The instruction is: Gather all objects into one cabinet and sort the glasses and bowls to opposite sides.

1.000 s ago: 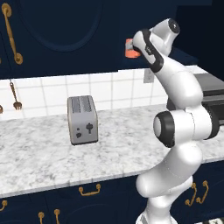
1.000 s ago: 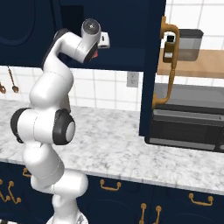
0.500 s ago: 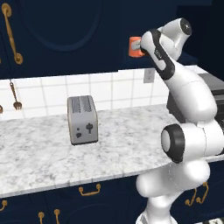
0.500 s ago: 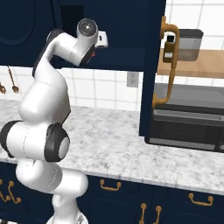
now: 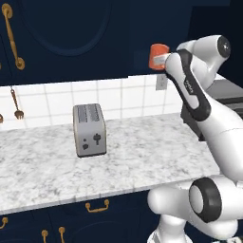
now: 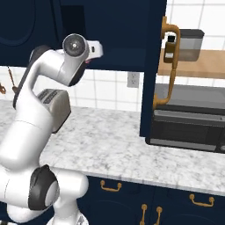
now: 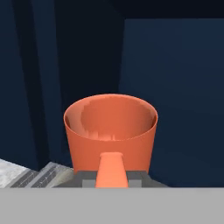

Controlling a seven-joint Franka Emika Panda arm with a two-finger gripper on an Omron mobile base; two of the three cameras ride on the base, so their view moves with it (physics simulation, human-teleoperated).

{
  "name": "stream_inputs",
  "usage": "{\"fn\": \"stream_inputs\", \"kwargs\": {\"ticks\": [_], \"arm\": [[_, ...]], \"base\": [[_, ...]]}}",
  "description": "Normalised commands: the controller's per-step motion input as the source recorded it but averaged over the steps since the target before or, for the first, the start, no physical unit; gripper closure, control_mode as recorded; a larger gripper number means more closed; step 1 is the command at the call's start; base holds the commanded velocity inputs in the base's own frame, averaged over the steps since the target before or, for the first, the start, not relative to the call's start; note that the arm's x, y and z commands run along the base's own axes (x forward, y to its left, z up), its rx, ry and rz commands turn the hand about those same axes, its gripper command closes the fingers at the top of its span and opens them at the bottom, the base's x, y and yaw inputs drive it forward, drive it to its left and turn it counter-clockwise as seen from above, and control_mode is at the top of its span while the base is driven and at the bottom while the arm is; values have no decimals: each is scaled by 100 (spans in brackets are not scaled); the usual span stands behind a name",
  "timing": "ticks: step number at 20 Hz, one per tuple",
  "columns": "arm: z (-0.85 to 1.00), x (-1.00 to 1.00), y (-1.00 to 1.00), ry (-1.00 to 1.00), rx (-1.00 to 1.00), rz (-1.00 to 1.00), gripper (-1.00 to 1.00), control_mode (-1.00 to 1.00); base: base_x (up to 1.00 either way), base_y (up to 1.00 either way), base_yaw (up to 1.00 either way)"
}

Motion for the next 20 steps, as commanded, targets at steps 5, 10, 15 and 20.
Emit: {"fn": "stream_inputs", "kwargs": {"ticks": [5,10,15,20], "arm": [[0,-100,-4,2,1,-10,100,-100],[-13,-100,0,0,0,-2,100,-100],[-35,-100,0,6,1,-3,100,-100],[-28,-54,8,5,5,-2,100,-100]], "base": [[0,0,0],[0,0,0],[0,0,0],[0,0,0]]}}
